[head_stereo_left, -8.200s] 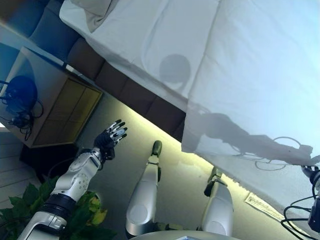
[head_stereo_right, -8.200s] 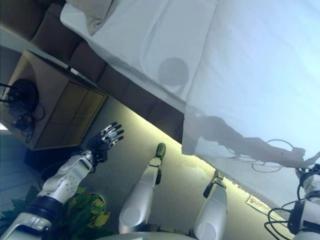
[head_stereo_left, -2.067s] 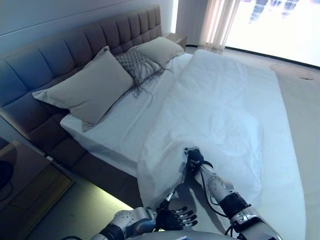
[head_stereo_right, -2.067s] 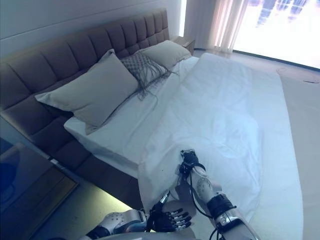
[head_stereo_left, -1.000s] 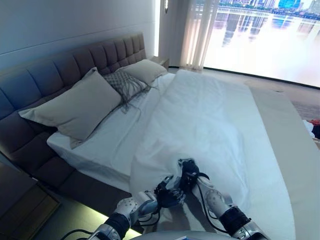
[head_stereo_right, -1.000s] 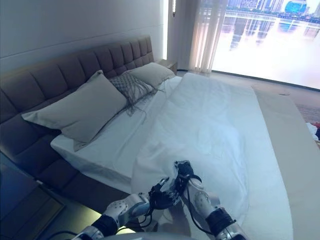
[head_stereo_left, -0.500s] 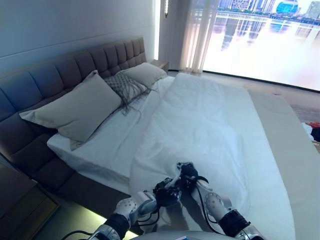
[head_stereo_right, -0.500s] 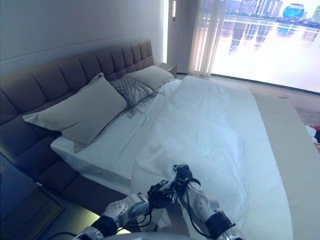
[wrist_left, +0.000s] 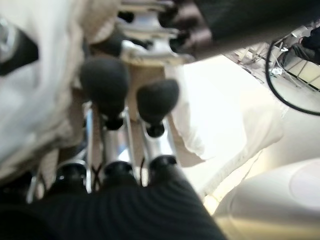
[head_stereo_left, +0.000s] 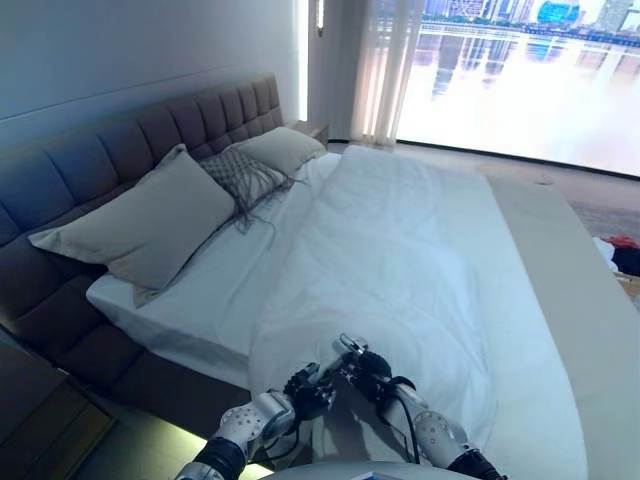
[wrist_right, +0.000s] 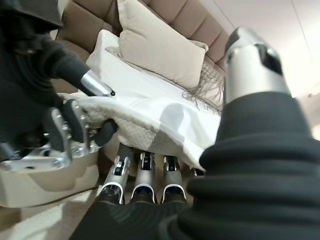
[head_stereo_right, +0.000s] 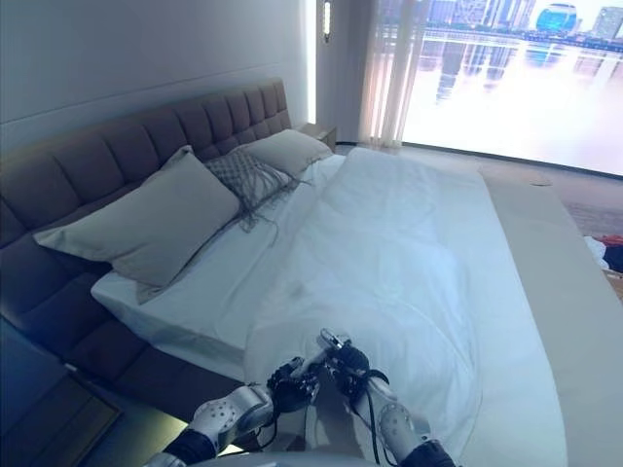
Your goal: Make the bed neatly
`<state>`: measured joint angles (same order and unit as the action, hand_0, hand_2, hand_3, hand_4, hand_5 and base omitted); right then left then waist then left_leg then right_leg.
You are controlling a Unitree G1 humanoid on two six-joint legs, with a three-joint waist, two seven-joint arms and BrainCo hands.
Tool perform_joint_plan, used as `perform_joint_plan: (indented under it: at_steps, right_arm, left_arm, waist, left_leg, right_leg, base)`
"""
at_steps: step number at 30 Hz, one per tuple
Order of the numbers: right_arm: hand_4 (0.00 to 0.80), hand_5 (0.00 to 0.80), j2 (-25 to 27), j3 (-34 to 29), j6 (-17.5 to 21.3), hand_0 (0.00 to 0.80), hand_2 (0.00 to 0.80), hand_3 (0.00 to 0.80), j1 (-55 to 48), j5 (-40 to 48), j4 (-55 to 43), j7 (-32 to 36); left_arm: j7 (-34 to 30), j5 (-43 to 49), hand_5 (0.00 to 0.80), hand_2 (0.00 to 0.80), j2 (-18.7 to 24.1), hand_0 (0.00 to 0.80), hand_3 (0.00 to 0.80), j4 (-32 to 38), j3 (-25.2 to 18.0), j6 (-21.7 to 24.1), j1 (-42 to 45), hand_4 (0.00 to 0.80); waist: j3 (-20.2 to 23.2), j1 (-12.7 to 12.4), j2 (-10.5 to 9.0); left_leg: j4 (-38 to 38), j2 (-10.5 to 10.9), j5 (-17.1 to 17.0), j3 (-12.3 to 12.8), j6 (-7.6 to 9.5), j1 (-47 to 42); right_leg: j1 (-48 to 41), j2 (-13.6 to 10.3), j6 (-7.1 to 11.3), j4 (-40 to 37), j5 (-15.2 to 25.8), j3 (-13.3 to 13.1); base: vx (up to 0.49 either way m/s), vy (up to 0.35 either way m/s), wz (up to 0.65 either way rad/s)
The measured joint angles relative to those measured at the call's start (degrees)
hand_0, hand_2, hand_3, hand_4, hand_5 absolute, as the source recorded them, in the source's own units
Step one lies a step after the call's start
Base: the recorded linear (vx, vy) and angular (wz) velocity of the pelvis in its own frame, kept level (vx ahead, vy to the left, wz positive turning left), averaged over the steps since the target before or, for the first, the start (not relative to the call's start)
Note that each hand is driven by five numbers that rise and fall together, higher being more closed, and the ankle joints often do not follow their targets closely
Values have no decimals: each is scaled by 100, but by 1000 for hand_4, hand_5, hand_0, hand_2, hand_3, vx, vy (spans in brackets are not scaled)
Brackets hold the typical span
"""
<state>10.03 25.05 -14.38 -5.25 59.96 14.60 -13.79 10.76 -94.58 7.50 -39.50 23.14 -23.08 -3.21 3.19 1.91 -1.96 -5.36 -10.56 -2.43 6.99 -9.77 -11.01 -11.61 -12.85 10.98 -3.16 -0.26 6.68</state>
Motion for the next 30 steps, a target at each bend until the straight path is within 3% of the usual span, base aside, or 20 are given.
perform_joint_plan:
  at_steps: [8, 16, 22, 30]
  right_arm:
    - [0, 0, 191, -330, 89, 0, 0, 0, -510, 640, 6, 285]
    - [0, 0, 506, -1205, 406, 0, 0, 0, -1290, 1150, 26, 344]
    - [0, 0, 759, -1901, 746, 0, 0, 0, -1310, 1159, 195, 325]
    - [0, 0, 778, -2460, 1072, 0, 0, 0, -1279, 1147, 770, 508]
  left_arm:
    - [-140, 74, 800, 800, 42, 800, 800, 9, -322, 61, 64, 800]
    - [-329, 159, 800, 800, 154, 800, 800, 46, -708, 338, 87, 800]
    - [-475, 560, 800, 800, 339, 800, 800, 46, -948, 534, 82, 800]
    - [-534, 1017, 800, 800, 523, 800, 800, 60, -1828, 888, 86, 800]
  waist:
    - [-12, 199, 118]
    - [-115, 505, 120]
    - [-256, 669, 124]
    - [-332, 632, 139]
  left_leg:
    - [2, -33, 8, 159, -15, 86]
    - [2, -72, 10, 401, -16, 198]
    - [2, -144, 23, 545, -33, 237]
    - [9, -163, 23, 549, -32, 267]
  right_leg:
    - [211, 30, 20, 4, 70, -93]
    - [554, 70, 6, 80, 101, -331]
    - [662, 147, -34, -41, 230, -448]
    - [672, 195, -52, -150, 293, -463]
  base:
    - [-67, -15, -10]
    - [-73, -27, -16]
    - [-28, -27, -15]
    - [-3, -1, -2]
